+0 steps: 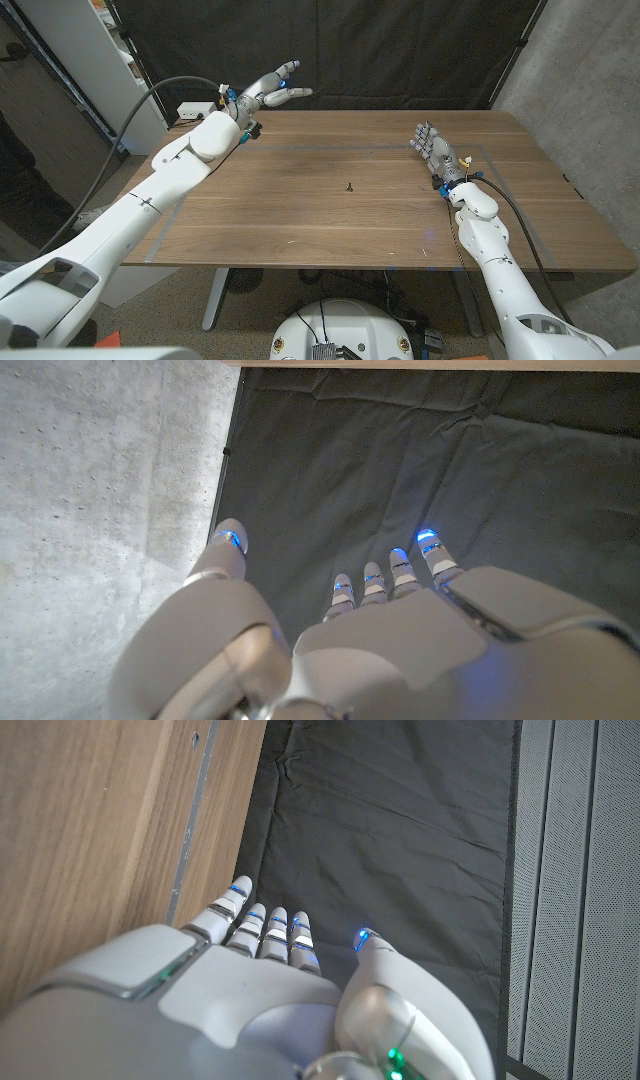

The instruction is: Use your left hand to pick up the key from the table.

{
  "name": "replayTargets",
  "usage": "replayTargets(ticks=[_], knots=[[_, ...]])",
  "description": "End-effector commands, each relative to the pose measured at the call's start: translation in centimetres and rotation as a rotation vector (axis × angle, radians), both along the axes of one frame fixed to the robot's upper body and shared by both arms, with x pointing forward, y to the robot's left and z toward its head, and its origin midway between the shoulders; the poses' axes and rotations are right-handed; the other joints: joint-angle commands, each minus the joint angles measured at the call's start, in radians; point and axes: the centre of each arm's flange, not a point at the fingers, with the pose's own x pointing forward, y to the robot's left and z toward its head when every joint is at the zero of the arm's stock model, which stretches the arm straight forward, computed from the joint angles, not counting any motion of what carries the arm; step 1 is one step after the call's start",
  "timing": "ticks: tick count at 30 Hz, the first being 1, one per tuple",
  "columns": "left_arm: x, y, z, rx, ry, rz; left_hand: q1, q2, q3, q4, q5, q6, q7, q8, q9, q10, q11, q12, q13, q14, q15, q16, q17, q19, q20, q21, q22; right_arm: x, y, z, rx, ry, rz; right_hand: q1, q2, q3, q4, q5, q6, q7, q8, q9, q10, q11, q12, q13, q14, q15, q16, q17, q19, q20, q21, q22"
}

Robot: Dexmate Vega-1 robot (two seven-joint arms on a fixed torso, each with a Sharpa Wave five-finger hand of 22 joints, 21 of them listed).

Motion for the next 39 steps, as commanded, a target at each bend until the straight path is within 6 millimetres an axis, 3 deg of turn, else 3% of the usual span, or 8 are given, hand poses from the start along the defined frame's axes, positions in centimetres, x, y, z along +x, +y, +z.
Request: replayTargets(ticks=[1,5,8,12,14,16,25,39], knots=[[-1.0,-1.8,2.0,0.111,-0.022,0.011,0.012,-0.014,-0.011,0.004,0.013,0.001,-0.031,0.000,0.002,-0.009,-0.001,-0.003,0.008,-0.012,0.001,0.011,0.013,-0.103,0.009,-0.002,0.005,0.1,-0.2,0.0,0.006,-0.006,0.002,-0.001,-0.003,0.010,0.002,-0.004,0.007,0.000,0.010,0.004,0.008,0.000,0.009,0.005,0.005,-0.001,0.006,0.005,0.008,0.001,0.009,0.005],[-1.2,-2.4,2.5,0.141,-0.034,0.021,0.018,-0.015,-0.014,0.007,0.016,0.011,-0.037,0.004,0.003,-0.007,-0.001,0.000,0.011,-0.014,0.003,0.015,0.019,-0.103,0.009,-0.003,0.006,0.1,-0.3,-0.2,0.010,-0.005,0.003,-0.002,-0.003,0.010,0.002,-0.004,0.007,0.001,0.010,0.004,0.008,0.001,0.009,0.005,0.006,0.000,0.006,0.005,0.008,0.001,0.009,0.005],[-1.3,-2.9,2.9,0.169,-0.042,0.034,0.022,-0.019,-0.018,0.008,0.019,0.013,-0.014,0.004,0.003,-0.006,-0.001,0.002,0.014,-0.014,0.001,0.020,0.024,-0.103,0.009,-0.004,0.006,0.1,-0.4,-0.3,0.013,-0.005,0.003,-0.002,-0.003,0.011,0.002,-0.005,0.007,0.000,0.010,0.004,0.008,0.000,0.008,0.005,0.006,0.000,0.006,0.005,0.008,0.001,0.009,0.005],[-1.3,-3.8,3.3,0.207,-0.042,0.038,0.027,-0.021,-0.021,0.009,0.022,0.011,-0.010,0.003,0.003,-0.005,-0.002,0.004,0.017,-0.017,0.003,0.023,0.029,-0.103,0.009,-0.004,0.007,0.1,-0.6,-0.4,0.016,-0.006,0.001,-0.003,-0.004,0.011,0.002,-0.005,0.008,0.001,0.010,0.004,0.009,0.001,0.009,0.005,0.006,0.000,0.006,0.005,0.008,0.001,0.009,0.005],[-1.3,-4.2,3.6,0.225,-0.044,0.040,0.031,-0.024,-0.024,0.011,0.025,0.004,-0.030,-0.001,0.003,-0.015,-0.002,0.002,0.020,-0.023,0.003,0.025,0.035,-0.107,0.009,-0.006,0.007,0.1,-0.7,-0.4,0.017,-0.007,0.001,-0.003,-0.004,0.011,0.001,-0.005,0.008,0.001,0.010,0.004,0.009,0.001,0.009,0.005,0.006,0.000,0.006,0.005,0.008,0.001,0.009,0.005],[-1.4,-4.6,3.8,0.244,-0.043,0.038,0.032,-0.027,-0.027,0.012,0.026,0.002,-0.029,-0.002,0.003,-0.018,-0.002,0.001,0.022,-0.028,0.004,0.025,0.038,-0.111,0.009,-0.008,0.008,0.1,-0.8,-0.4,0.019,-0.007,0.002,-0.003,-0.004,0.012,0.001,-0.005,0.008,0.001,0.010,0.004,0.009,0.000,0.009,0.005,0.006,0.000,0.006,0.005,0.008,0.001,0.009,0.005],[-1.9,-6.5,4.9,0.332,-0.056,0.035,0.037,-0.054,-0.053,0.018,0.046,-0.039,0.013,-0.015,0.004,-0.061,0.012,-0.008,0.038,-0.075,0.018,0.023,0.063,-0.138,0.009,-0.021,0.010,0.3,-1.2,-0.4,0.025,-0.009,0.000,-0.005,-0.005,0.013,0.001,-0.006,0.009,0.002,0.010,0.004,0.010,0.001,0.009,0.005,0.006,0.001,0.006,0.005,0.008,0.001,0.009,0.005],[-2.8,-9.1,6.0,0.457,-0.050,0.019,0.043,-0.063,-0.073,0.024,0.067,-0.054,0.015,-0.015,0.006,-0.078,0.024,-0.007,0.050,-0.099,0.029,0.027,0.082,-0.154,0.010,-0.029,0.012,0.6,-1.6,-0.3,0.032,-0.011,0.001,-0.007,-0.005,0.014,0.001,-0.007,0.009,0.002,0.009,0.004,0.011,0.001,0.009,0.005,0.007,0.000,0.006,0.005,0.009,0.000,0.009,0.005]])
